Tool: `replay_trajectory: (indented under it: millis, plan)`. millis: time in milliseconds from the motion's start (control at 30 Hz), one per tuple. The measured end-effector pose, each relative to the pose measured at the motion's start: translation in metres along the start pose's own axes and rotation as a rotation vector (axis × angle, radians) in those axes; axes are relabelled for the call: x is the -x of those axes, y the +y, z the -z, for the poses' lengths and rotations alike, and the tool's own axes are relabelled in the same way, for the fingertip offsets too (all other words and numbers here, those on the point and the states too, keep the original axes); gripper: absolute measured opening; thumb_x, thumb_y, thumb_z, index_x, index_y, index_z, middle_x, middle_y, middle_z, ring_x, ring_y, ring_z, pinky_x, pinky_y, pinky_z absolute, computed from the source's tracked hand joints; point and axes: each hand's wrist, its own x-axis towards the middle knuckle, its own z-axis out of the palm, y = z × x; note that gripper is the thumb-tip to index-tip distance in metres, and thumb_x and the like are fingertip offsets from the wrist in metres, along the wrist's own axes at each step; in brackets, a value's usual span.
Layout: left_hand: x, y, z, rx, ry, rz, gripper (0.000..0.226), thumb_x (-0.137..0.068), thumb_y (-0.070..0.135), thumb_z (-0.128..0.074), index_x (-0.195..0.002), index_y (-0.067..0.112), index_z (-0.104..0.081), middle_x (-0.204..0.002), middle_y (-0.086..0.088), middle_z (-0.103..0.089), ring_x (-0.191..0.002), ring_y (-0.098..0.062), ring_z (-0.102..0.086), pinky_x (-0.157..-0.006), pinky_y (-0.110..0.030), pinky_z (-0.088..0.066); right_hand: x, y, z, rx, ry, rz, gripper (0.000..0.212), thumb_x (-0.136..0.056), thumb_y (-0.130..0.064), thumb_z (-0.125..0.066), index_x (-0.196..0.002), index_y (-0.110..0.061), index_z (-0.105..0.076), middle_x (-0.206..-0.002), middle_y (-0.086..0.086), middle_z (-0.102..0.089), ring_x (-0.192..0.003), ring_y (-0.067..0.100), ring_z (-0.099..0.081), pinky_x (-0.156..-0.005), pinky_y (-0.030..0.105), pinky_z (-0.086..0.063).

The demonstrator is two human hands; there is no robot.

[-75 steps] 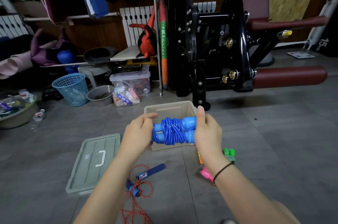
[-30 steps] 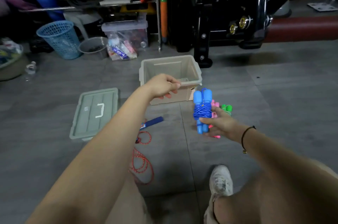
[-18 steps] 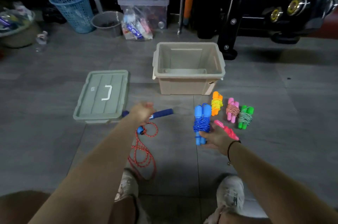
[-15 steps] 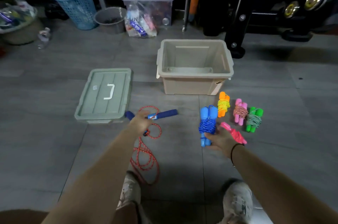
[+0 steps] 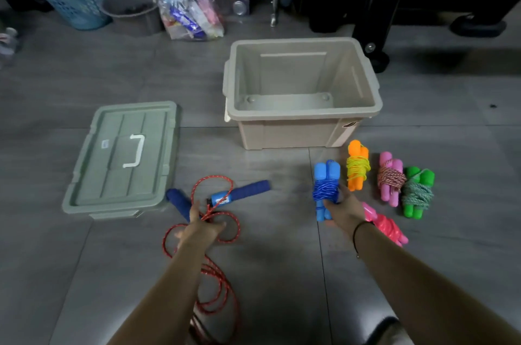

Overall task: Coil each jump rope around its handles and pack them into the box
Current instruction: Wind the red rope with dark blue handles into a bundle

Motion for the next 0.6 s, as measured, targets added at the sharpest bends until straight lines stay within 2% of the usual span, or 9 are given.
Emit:
replay_trajectory:
  millis: [133,233,300,333,400,467,500,600]
  plan:
    - [-0.017,0.008,-0.021,-0.102,0.048,-0.046,0.085,-0.071,0.056,-0.063,-0.141,0.055,-0.015,-0.132,-0.023,-0.046,-0.118,-0.041,-0.046,-0.102,-0.041,-0.041,-0.010,-0.008,0.004,0.247,0.083,-0.057,0.049,-0.089,-0.014,-0.054,-0.136,-0.012,-0.042,-0.116,0.022,-0.063,-0.107,0.041,-0.058,-0.086,0.042,-0.046]
    - [-0.020,0.018,-0.035,-0.179,0.053,-0.104,0.080,-0.074,0.054,-0.067,-0.138,0.054,-0.021,-0.127,-0.023,-0.041,-0.114,-0.042,-0.047,-0.097,-0.043,-0.041,-0.004,-0.007,0.006,0.458,0.117,-0.096,0.044,-0.090,-0.013,-0.051,-0.132,-0.011,-0.038,-0.120,0.021,-0.055,-0.105,0.041,-0.058,-0.078,0.041,-0.045]
    - [-0.020,0.028,-0.044,-0.253,0.109,-0.165,0.066,-0.077,0.052,-0.067,-0.134,0.047,-0.034,-0.125,-0.020,-0.039,-0.111,-0.042,-0.048,-0.098,-0.046,-0.042,-0.001,-0.007,0.002,0.598,0.144,-0.004,0.051,-0.088,-0.009,-0.050,-0.136,-0.014,-0.034,-0.129,0.015,-0.042,-0.100,0.040,-0.060,-0.068,0.039,-0.044]
    - [-0.017,0.033,-0.048,-0.338,0.142,-0.221,0.058,-0.079,0.051,-0.065,-0.131,0.044,-0.041,-0.128,-0.016,-0.038,-0.113,-0.041,-0.048,-0.099,-0.046,-0.041,-0.001,-0.007,-0.002,0.620,0.138,0.108,0.054,-0.086,-0.007,-0.050,-0.137,-0.016,-0.035,-0.133,0.013,-0.038,-0.100,0.038,-0.060,-0.068,0.039,-0.045]
    - [-0.011,0.043,-0.059,-0.541,0.168,-0.384,0.045,-0.084,0.049,-0.060,-0.128,0.045,-0.048,-0.136,-0.006,-0.035,-0.119,-0.034,-0.043,-0.100,-0.045,-0.038,-0.003,-0.012,-0.014,0.609,0.017,0.376,0.054,-0.085,-0.008,-0.049,-0.137,-0.018,-0.041,-0.137,0.008,-0.039,-0.108,0.033,-0.055,-0.081,0.040,-0.049]
    - [-0.006,0.052,-0.073,-0.619,0.133,-0.514,0.044,-0.086,0.041,-0.056,-0.129,0.047,-0.047,-0.143,0.002,-0.031,-0.124,-0.030,-0.039,-0.101,-0.046,-0.036,-0.010,-0.019,-0.030,0.631,-0.129,0.529,0.058,-0.083,-0.012,-0.051,-0.139,-0.024,-0.040,-0.138,0.001,-0.041,-0.117,0.027,-0.046,-0.094,0.041,-0.045]
    - [-0.003,0.055,-0.079,-0.610,0.115,-0.526,0.045,-0.086,0.037,-0.054,-0.130,0.046,-0.048,-0.144,0.004,-0.029,-0.125,-0.030,-0.038,-0.102,-0.046,-0.035,-0.013,-0.024,-0.037,0.647,-0.195,0.520,0.061,-0.083,-0.016,-0.053,-0.141,-0.026,-0.037,-0.140,-0.001,-0.040,-0.121,0.026,-0.043,-0.096,0.041,-0.043]
    - [-0.001,0.061,-0.089,-0.492,0.114,-0.457,0.041,-0.086,0.033,-0.051,-0.126,0.042,-0.055,-0.144,0.008,-0.032,-0.123,-0.028,-0.041,-0.104,-0.041,-0.034,-0.017,-0.034,-0.059,0.778,-0.317,0.320,0.059,-0.088,-0.021,-0.052,-0.143,-0.023,-0.030,-0.139,0.004,-0.040,-0.126,0.027,-0.039,-0.100,0.046,-0.038]
